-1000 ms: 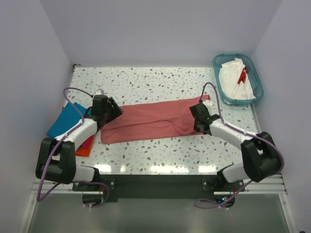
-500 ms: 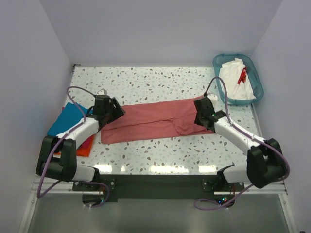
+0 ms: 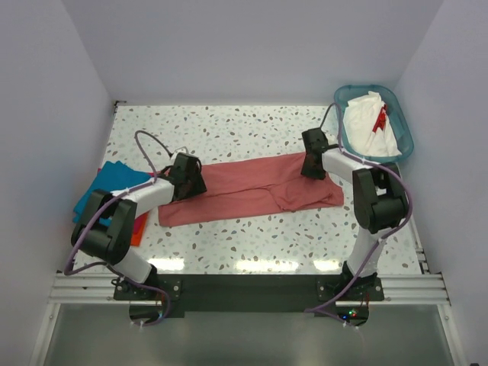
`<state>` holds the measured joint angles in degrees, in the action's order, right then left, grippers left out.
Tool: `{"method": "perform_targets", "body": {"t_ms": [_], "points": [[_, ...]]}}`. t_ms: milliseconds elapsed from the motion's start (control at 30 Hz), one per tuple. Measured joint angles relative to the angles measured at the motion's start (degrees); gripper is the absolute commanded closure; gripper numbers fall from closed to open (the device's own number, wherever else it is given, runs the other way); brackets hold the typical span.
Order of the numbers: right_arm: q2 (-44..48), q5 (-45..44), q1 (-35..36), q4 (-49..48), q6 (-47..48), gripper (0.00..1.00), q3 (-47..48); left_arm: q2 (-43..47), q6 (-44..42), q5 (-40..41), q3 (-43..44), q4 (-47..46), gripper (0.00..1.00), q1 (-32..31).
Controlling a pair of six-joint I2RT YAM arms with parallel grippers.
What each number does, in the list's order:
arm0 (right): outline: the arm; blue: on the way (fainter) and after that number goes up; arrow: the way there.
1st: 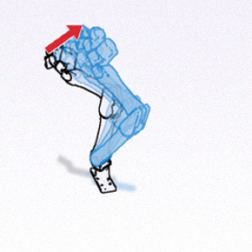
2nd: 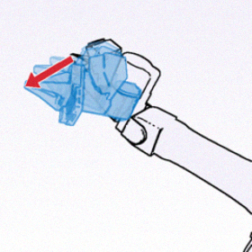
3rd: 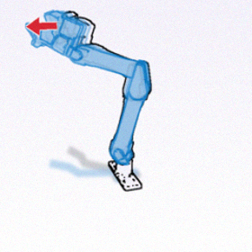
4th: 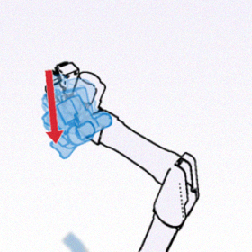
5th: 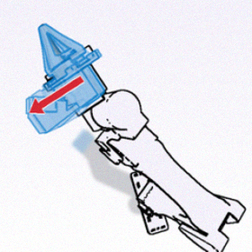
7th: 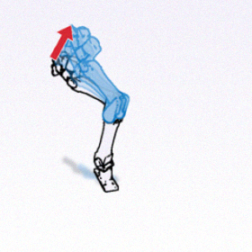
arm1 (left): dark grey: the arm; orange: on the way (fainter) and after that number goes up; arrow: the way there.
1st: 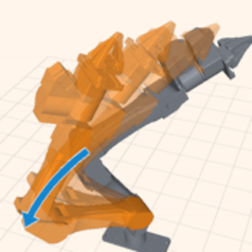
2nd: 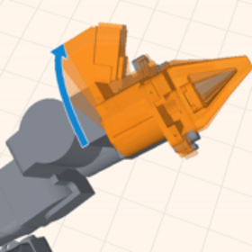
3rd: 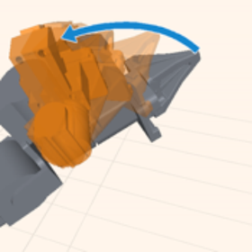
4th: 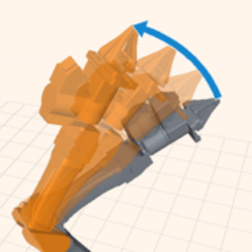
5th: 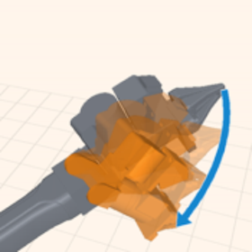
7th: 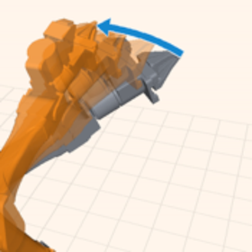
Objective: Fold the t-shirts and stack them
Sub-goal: Fold the tshirt
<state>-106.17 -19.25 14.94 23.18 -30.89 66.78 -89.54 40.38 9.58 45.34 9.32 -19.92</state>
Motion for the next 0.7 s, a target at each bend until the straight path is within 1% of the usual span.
{"method": "perform_targets", "body": {"t_ms": [67,100,133,200,267,333,400,500,533,567,633,667,700], "points": [[-2.34,0.74,-0.17,0.15,0.28,0.61,3.41,-1.27,0.09,2.47,0.26,0.68,0.46,-1.31],[-3.87,0.85,-0.35,0.24,0.48,0.61,5.31,-1.51,0.11,3.21,0.52,0.76,0.52,-1.73],[-5.51,0.87,-0.50,0.61,0.72,0.62,7.37,-1.68,0.24,3.93,0.59,0.87,0.55,-2.01],[-8.39,1.01,-0.94,1.49,1.29,0.61,11.63,-1.75,0.68,5.07,0.57,1.25,0.57,-2.43],[-12.68,1.60,-1.42,2.78,2.12,0.61,17.81,-1.75,1.16,5.84,0.55,1.64,0.57,-3.23],[-17.57,2.58,-1.68,4.66,3.13,0.60,25.81,-1.33,2.56,6.27,0.13,1.70,0.57,-4.96],[-23.87,4.09,-1.88,6.10,4.42,0.59,35.76,0.02,4.79,5.88,-1.22,1.73,0.56,-7.43],[-32.98,7.91,-1.95,7.39,6.49,0.48,50.84,2.64,9.07,3.80,-4.04,0.96,0.54,-12.09],[-36.13,9.64,-1.90,7.54,7.26,0.40,56.33,3.26,10.67,2.78,-4.72,0.55,0.53,-13.92],[-39.04,11.26,-1.81,7.56,8.02,0.35,61.07,3.54,12.17,1.42,-5.05,-0.04,0.48,-15.58],[-43.04,14.34,-1.46,8.00,9.73,0.27,68.28,3.39,14.25,-1.29,-5.14,-1.75,0.43,-18.12],[-44.72,15.78,-1.07,7.82,10.80,0.19,71.10,3.19,14.80,-3.06,-5.14,-2.84,0.38,-19.19],[-45.46,16.65,-0.68,7.61,11.69,0.17,72.43,2.78,14.93,-4.72,-5.03,-3.96,0.36,-20.06]]}}
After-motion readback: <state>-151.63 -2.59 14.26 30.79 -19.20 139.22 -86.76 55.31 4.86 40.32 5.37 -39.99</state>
